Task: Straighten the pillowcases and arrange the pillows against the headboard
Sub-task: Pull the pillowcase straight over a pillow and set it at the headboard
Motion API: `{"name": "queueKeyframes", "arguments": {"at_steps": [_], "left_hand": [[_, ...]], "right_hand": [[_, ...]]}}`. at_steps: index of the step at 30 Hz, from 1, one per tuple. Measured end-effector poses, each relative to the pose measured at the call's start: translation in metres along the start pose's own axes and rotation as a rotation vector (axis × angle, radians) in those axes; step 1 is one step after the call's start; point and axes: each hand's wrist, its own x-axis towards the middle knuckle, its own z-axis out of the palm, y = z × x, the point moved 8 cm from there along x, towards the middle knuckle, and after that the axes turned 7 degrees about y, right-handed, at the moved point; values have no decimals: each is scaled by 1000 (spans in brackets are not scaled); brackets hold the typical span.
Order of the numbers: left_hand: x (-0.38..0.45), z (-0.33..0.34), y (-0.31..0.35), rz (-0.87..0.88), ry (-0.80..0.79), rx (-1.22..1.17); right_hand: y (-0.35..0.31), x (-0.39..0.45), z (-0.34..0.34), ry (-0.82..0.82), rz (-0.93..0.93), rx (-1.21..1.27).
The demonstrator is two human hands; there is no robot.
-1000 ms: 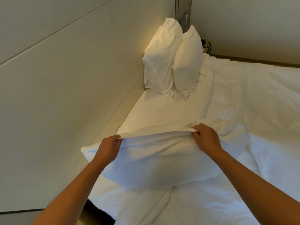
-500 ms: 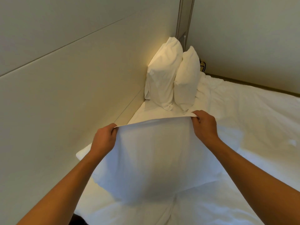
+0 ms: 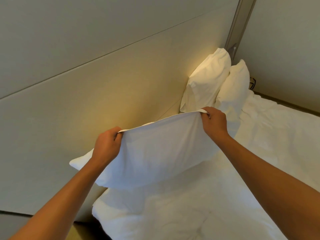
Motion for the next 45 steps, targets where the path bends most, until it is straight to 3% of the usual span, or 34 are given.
{"name": "queueKeyframes", "arguments": {"at_steps": [12,18,23,40,45], "left_hand": [[47,67,-16,-178,-95,-196],[30,147,-47,-253,-196,-169],[40,164,-61,-255,-174,-144],[126,117,-83,-289,29,-225],[116,114,-84,-258,123,-192]], "right_hand": [[23,99,62,-61,14,-44],[90,79,127,-218,69,-144],[117,74,147,-231,82,-130],[16,168,204,-79,-25,9],[2,156,231,-236,-138,-24]]}}
